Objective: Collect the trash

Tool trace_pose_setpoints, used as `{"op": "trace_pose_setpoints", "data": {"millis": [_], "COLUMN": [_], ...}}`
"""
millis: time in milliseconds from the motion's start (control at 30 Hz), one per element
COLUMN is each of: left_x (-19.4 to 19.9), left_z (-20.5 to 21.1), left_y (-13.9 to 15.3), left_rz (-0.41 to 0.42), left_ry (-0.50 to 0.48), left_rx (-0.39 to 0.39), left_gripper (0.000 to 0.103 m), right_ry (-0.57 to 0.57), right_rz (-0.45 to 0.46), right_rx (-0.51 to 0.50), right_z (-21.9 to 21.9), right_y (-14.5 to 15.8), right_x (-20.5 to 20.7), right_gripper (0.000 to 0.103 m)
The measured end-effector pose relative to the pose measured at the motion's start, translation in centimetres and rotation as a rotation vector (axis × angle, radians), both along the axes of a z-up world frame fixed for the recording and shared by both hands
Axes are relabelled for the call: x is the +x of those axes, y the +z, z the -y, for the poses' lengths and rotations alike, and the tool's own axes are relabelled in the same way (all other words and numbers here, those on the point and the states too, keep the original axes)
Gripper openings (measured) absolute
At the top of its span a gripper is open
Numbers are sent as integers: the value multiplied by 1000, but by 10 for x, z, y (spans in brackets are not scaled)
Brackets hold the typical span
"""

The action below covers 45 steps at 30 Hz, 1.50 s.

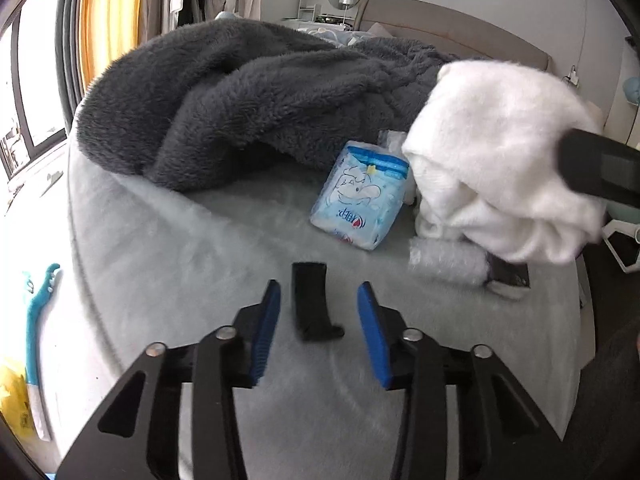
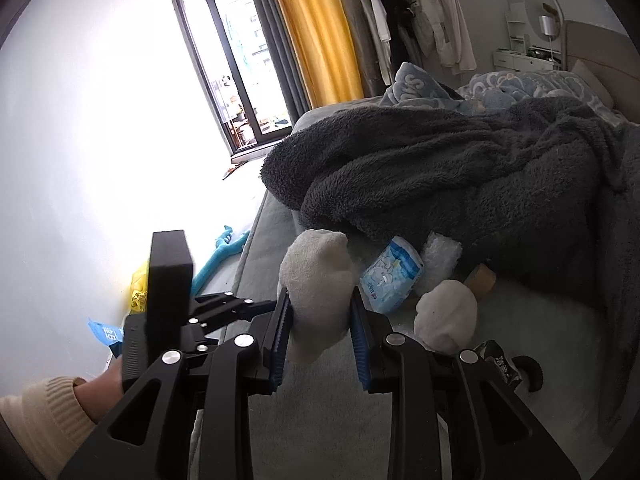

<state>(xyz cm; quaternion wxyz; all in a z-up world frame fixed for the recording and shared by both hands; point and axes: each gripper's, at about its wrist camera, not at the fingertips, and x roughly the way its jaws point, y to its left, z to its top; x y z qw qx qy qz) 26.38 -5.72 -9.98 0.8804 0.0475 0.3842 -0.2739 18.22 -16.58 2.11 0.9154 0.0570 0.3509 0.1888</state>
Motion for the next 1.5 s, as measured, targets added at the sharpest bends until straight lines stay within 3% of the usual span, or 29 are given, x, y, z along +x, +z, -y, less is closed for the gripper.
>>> {"op": "trace_pose_setpoints", "data": {"millis": [200, 367, 600, 833, 1500], "left_x": [12, 8, -2, -25, -58], "left_z": [3, -13, -57, -88, -218], "left_y": [-18, -10, 3, 11, -51], "left_rz": [-54, -67, -82, -92, -313], "left_ry": [27, 44, 145, 225, 518], "left_rx": [36, 14, -26, -6, 68], "left_gripper": [22, 22, 22, 22, 22], "right_ry": [3, 7, 17, 59, 241], "right_rz": [-16, -20, -14, -17, -44], "right_rx": [-1, -19, -8, 3, 16], "right_z": [-8, -18, -29, -53, -152], "right_y": [-3, -4, 3, 6, 2], "right_x": [3, 4, 1, 3, 3], "right_gripper": [29, 29, 29, 29, 29]}}
